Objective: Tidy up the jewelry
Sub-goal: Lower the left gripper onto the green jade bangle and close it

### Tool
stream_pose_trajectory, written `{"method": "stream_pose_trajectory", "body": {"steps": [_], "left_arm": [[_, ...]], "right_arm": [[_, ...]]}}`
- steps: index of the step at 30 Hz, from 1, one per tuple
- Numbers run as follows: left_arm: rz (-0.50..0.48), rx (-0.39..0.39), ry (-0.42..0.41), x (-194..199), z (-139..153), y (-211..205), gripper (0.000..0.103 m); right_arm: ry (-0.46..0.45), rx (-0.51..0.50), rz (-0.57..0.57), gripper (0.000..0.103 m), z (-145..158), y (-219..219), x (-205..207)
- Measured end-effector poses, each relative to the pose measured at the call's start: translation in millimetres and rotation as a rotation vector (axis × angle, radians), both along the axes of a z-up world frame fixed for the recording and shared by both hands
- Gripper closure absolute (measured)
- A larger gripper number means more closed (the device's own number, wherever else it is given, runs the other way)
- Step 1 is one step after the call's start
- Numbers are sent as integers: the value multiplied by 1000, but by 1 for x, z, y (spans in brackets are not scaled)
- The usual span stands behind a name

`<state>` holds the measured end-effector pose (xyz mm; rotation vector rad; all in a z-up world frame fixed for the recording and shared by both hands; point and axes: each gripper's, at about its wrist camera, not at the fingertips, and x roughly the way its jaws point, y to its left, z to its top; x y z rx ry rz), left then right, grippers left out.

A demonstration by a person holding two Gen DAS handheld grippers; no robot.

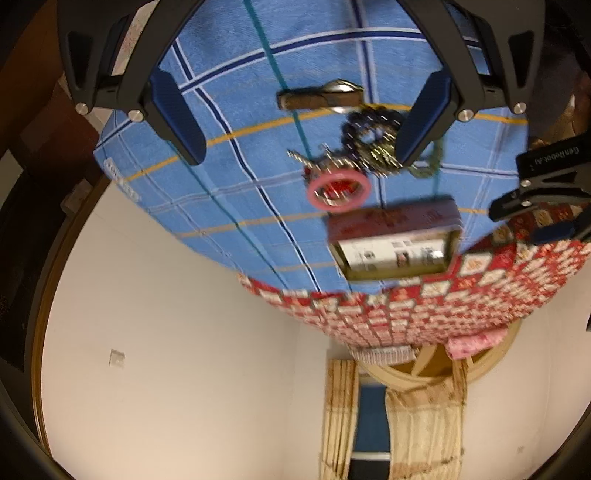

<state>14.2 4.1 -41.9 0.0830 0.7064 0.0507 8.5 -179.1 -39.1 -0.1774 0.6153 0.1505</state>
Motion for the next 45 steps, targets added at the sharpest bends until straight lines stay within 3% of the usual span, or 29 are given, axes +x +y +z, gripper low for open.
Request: {"method": "stream_pose_trajectory", "body": {"steps": [5, 9, 14, 19, 21, 22, 23, 24, 29, 30, 31, 41, 42, 43, 45], "left_arm": [[-70, 5, 35, 4, -15, -12, 23], [-110, 19, 68, 17, -27, -26, 41], [-141, 35, 112, 35, -43, -42, 49], [-158, 20, 169, 49, -61, -48, 67], [-173, -7, 187, 51, -65, -48, 86], [-177, -15, 184, 51, -65, -48, 88], [-175, -11, 183, 52, -65, -48, 93], [-178, -17, 181, 51, -64, -48, 94], [-186, -28, 165, 49, -61, -48, 96], [-185, -28, 158, 48, -59, -47, 97], [-185, -30, 154, 47, -57, -45, 97], [-183, -29, 116, 44, -48, -41, 97], [-182, -26, 108, 42, -46, -40, 97], [-186, -24, 99, 41, -43, -41, 97], [-190, -17, 87, 39, -40, -41, 97]], "right_arm": [[91, -3, -18, 11, -28, -13, 16], [141, -2, -2, 12, -41, -15, 23], [187, 1, 17, 15, -55, -16, 26], [211, 21, 30, 15, -65, -19, 28], [214, 36, 35, 15, -65, -22, 28], [216, 48, 42, 21, -66, -22, 28], [221, 67, 59, 34, -65, -23, 29], [233, 103, 87, 40, -64, -24, 28], [232, 108, 92, 44, -63, -24, 23], [228, 115, 86, 49, -62, -27, 23], [220, 119, 79, 62, -60, -30, 22], [188, 126, 94, 64, -53, -25, 23], [174, 124, 89, 85, -50, -25, 22], [168, 119, 78, 95, -47, -26, 22], [160, 149, 81, 96, -42, -29, 23]]}}
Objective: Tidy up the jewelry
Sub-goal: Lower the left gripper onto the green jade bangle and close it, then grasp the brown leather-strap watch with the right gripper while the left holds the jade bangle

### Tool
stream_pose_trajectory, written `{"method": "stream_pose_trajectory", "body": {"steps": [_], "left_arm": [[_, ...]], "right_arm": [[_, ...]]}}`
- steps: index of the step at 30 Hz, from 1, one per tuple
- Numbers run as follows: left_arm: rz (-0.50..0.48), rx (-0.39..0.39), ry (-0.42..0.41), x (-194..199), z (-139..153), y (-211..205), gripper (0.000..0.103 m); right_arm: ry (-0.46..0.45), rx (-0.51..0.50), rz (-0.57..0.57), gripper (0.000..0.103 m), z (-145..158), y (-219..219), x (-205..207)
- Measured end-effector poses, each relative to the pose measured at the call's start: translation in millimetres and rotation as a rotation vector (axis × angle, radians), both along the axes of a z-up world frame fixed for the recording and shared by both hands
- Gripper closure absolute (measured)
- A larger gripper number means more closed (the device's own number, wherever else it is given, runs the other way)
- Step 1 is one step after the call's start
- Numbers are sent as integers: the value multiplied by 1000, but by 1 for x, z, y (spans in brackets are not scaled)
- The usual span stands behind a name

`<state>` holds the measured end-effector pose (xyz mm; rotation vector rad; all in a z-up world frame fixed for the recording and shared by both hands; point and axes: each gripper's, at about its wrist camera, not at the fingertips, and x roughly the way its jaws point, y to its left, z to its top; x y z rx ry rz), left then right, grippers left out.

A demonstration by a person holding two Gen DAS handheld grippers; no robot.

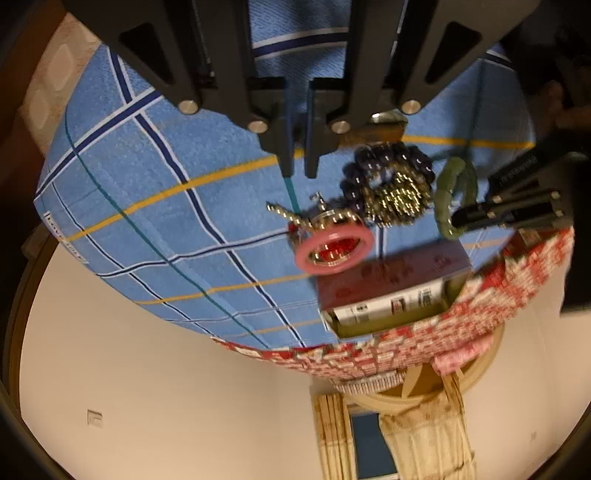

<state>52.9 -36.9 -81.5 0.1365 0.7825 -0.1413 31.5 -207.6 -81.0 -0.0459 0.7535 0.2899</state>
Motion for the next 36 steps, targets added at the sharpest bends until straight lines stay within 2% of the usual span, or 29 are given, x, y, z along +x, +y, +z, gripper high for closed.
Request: {"method": "stream_pose_trajectory", "body": {"steps": [4, 6, 7, 8, 10, 11, 14, 16, 19, 21, 22, 25, 26, 36], "left_arm": [[0, -4, 4, 0, -1, 2, 97], [6, -7, 3, 1, 0, 4, 97], [11, -10, 1, 1, 1, 6, 97], [14, -13, -1, 0, 1, 9, 97], [24, -20, -3, 0, 3, 13, 97], [28, -22, -3, 0, 3, 15, 97], [34, -23, 2, -1, 3, 19, 97], [37, -18, 5, -1, 3, 19, 97], [38, -14, 7, -1, 2, 20, 97], [34, -13, 7, -1, 1, 19, 97], [32, -13, 7, -1, 1, 18, 97], [28, -15, 12, 1, -2, 18, 97], [28, -14, 14, 2, -4, 18, 97], [21, -21, 50, 8, -16, 20, 97]], "right_arm": [[28, -8, 6, 96, -4, 1, 5], [49, -7, 14, 91, -7, 2, 5], [53, -14, 26, 80, -7, 3, 5], [53, -14, 43, 56, -6, 4, 5], [41, -14, 108, 26, -4, 9, -1], [32, -24, 153, 24, -3, 13, -4], [18, -69, 244, 24, -6, 22, -11], [17, -135, 309, 24, -13, 35, -15], [19, -244, 312, 24, -29, 48, -11], [18, -215, 300, 25, -31, 44, -8], [28, -191, 285, 32, -31, 41, -6], [42, -162, 275, 38, -30, 35, -3], [39, -164, 276, 43, -29, 34, -2], [53, -141, 251, 43, -27, 37, -3]]}}
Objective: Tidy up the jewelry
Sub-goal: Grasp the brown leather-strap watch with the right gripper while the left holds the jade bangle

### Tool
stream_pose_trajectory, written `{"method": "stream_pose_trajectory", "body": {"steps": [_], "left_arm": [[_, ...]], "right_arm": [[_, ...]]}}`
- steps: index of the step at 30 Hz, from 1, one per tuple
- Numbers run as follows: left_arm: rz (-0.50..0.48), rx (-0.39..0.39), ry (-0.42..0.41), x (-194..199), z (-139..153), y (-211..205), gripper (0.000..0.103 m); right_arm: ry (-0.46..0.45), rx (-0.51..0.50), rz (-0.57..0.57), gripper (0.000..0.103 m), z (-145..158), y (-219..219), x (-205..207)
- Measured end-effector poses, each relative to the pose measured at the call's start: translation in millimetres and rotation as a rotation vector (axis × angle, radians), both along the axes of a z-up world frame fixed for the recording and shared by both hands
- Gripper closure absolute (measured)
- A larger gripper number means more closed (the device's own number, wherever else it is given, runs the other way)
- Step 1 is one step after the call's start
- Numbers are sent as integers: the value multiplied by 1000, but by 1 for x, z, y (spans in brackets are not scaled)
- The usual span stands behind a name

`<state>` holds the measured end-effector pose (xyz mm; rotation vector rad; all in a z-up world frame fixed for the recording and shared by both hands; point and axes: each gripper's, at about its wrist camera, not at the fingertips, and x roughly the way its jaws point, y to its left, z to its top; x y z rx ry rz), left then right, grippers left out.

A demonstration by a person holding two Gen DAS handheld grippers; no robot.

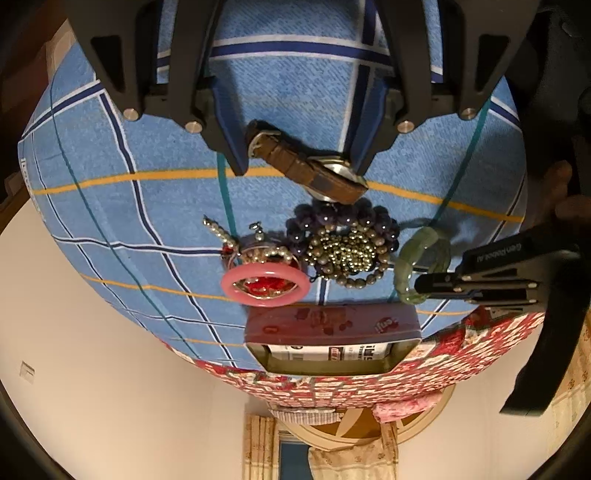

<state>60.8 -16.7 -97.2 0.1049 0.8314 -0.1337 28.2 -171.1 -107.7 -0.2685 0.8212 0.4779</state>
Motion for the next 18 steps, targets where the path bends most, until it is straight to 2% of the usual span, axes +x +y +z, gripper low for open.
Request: {"method": "stream_pose_trajectory", "body": {"steps": [4, 7, 10, 13, 15, 18], "left_arm": [[-2, 1, 0, -1, -1, 0, 97], [-3, 1, 1, -2, -1, 0, 97], [-7, 2, 5, -1, -2, -2, 97], [-11, 4, 10, -1, -3, -2, 97], [-14, 4, 11, -1, -3, -1, 97], [-15, 3, 14, 1, -5, -1, 97]], "right_arm": [[-15, -15, -53, 43, -2, 0, 4], [-20, -63, -206, 42, -2, -13, 16], [0, -40, -322, 41, -1, -32, 24], [25, 3, -306, 37, 2, -35, 24], [41, 60, -261, 29, 7, -41, 24], [0, 74, -187, 28, 16, -45, 22]]}}
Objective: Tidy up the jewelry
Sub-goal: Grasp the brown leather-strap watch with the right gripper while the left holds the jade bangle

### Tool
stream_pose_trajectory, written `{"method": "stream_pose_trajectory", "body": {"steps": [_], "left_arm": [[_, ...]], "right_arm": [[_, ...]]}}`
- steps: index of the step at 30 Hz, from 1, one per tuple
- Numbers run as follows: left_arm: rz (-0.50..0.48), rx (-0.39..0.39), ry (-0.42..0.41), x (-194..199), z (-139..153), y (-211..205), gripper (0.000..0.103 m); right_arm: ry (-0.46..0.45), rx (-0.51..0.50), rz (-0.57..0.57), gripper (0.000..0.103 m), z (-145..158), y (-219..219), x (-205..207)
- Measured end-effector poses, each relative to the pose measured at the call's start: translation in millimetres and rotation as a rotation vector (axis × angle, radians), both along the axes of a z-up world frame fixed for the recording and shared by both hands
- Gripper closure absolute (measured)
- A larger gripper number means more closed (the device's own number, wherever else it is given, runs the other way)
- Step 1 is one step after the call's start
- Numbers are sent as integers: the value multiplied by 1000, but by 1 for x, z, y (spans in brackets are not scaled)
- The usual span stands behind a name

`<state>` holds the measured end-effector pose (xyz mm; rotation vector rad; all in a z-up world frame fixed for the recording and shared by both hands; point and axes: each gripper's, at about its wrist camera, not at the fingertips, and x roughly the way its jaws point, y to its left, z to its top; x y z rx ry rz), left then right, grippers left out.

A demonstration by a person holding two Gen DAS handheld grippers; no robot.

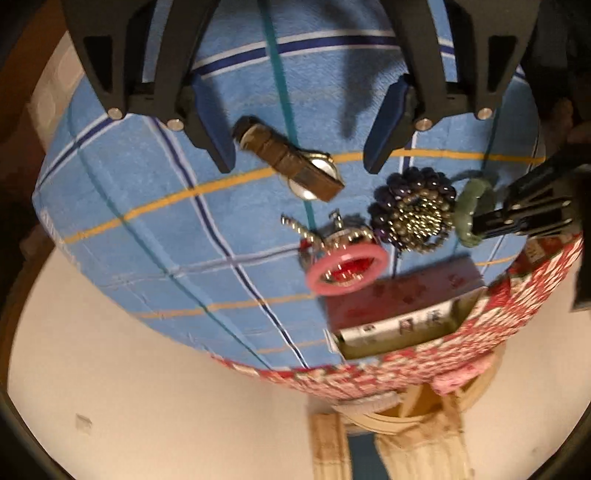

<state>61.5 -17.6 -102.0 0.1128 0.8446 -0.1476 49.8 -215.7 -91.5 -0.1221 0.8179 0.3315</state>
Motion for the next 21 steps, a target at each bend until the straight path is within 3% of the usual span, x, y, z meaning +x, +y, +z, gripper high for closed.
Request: {"method": "stream_pose_trajectory", "body": {"steps": [5, 6, 8, 10, 16, 21], "left_arm": [[-9, 8, -1, 2, -2, -3, 97], [-11, 11, -1, 2, -2, -5, 97], [-13, 10, -1, 2, -2, -4, 97], [-18, 7, -2, 2, 0, -5, 97], [-45, 24, -26, -7, 19, -12, 97], [-63, 40, -97, -14, 49, -13, 97]], "right_arm": [[-32, -80, 159, 33, -6, 6, 3], [-15, -90, 183, 39, -10, 7, 6], [17, -117, 214, 67, -17, 12, 12], [21, -111, 212, 82, -18, 11, 11], [18, -70, 194, 84, -14, 12, -4], [-48, -72, 201, 84, 13, 19, -11]]}}
